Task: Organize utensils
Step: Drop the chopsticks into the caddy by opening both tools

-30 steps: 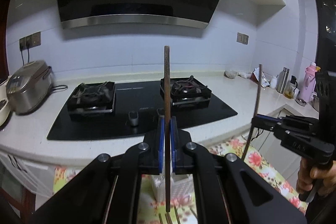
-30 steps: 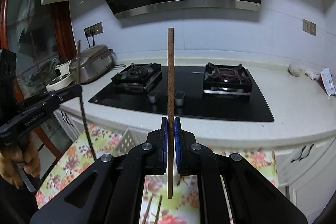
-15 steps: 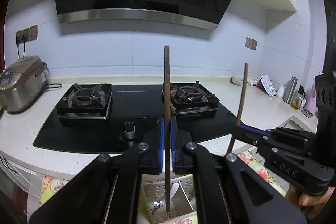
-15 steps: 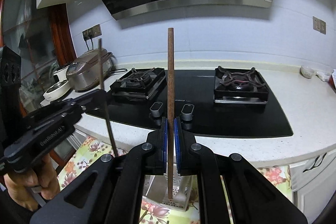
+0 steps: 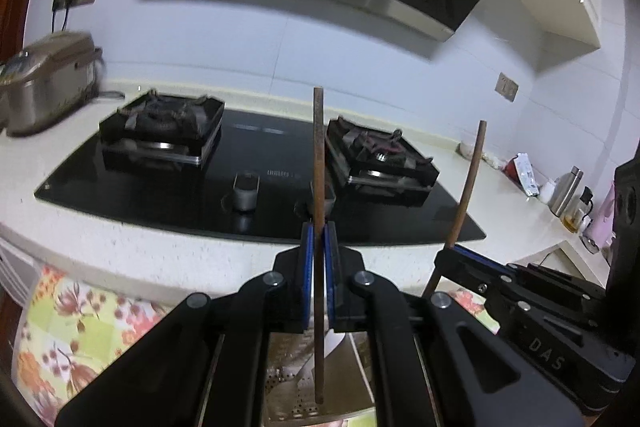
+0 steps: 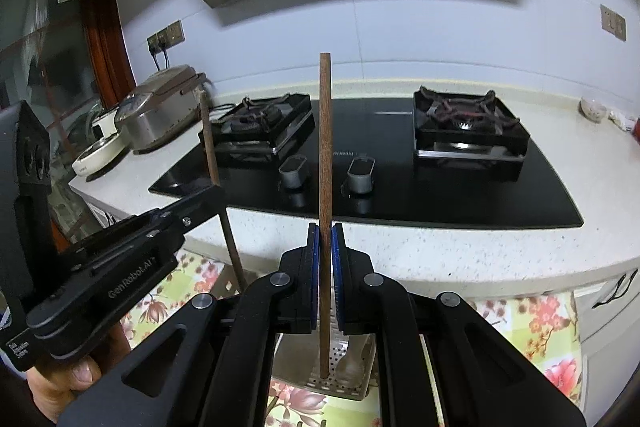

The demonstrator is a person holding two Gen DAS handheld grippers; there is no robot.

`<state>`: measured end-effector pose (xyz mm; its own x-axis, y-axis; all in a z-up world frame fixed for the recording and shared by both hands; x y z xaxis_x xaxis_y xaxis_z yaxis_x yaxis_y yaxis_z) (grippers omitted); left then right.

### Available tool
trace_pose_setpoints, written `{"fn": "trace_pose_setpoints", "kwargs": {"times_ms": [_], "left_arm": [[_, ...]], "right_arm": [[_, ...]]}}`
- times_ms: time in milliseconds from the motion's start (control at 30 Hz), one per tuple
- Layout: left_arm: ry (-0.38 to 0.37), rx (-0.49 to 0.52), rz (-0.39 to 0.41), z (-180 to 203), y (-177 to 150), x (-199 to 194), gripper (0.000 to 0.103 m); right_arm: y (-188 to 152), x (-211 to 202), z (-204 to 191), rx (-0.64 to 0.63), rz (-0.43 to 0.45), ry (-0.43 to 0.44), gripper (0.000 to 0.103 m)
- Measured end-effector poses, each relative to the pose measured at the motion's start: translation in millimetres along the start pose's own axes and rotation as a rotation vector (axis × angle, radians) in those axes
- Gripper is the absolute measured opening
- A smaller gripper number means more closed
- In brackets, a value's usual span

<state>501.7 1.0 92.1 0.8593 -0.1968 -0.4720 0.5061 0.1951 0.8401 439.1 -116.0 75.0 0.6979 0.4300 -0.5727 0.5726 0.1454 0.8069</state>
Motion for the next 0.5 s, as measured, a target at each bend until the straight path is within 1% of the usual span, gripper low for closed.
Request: {"fn": "trace_pose_setpoints", "kwargs": {"times_ms": [133, 200, 233, 267, 333, 400, 433, 467, 500], "left_arm": [[0.016, -0.024, -0.045, -8.1, -16.2, 10.9, 0.006], [0.012, -0.031, -0.077, -10.6, -23.7, 15.9, 0.019], [0.016, -0.029, -0.083, -12.3, -25.8, 17.4, 0.029], [0.023, -0.025, -0.085, -14.2, -27.1, 17.1, 0.031], [0.023, -0.028, -0.086, -15.7, -27.7, 15.2, 0.031], [0.024, -0.030, -0.083, -18.6, -26.9, 10.5, 0.031], [0.024, -0.030, -0.081, -19.2, -26.3, 7.8, 0.031], [0.024, -0.034, -0.076, -21.0, -25.8, 3.7, 0.032], [0.025, -0.038, -0.069, -23.1, -25.7, -0.9, 0.034]], "right_arm": [[-12.1, 13.4, 0.9, 0.004, -0.041, 0.008, 0.010], [-19.1, 20.4, 3.0, 0.003, -0.068, -0.004, 0.010], [-20.8, 21.6, 3.9, 0.003, -0.072, -0.006, 0.010], [-22.2, 22.1, 5.2, 0.006, -0.073, -0.008, 0.011], [-22.9, 20.6, 8.8, 0.013, -0.074, -0.018, 0.012], [-20.9, 14.4, 13.8, 0.022, -0.059, -0.031, 0.018], [-20.1, 10.7, 17.2, 0.024, -0.052, -0.040, 0.027], [-19.4, 6.0, 20.9, 0.026, -0.042, -0.053, 0.039], [-18.8, 1.4, 23.9, 0.026, -0.033, -0.065, 0.044]]}}
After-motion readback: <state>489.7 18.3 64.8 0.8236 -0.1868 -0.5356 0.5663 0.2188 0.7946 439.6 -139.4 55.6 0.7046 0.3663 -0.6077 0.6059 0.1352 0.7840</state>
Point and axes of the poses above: each gripper's, at about its wrist camera, not at the fingertips, and x roughly the way its jaws point, z to its right, y to its top, the point moved 10 cm from there along x, roughly the way its jaws point, and after that the axes turned 1 degree about -y, right-handed, at the moved point
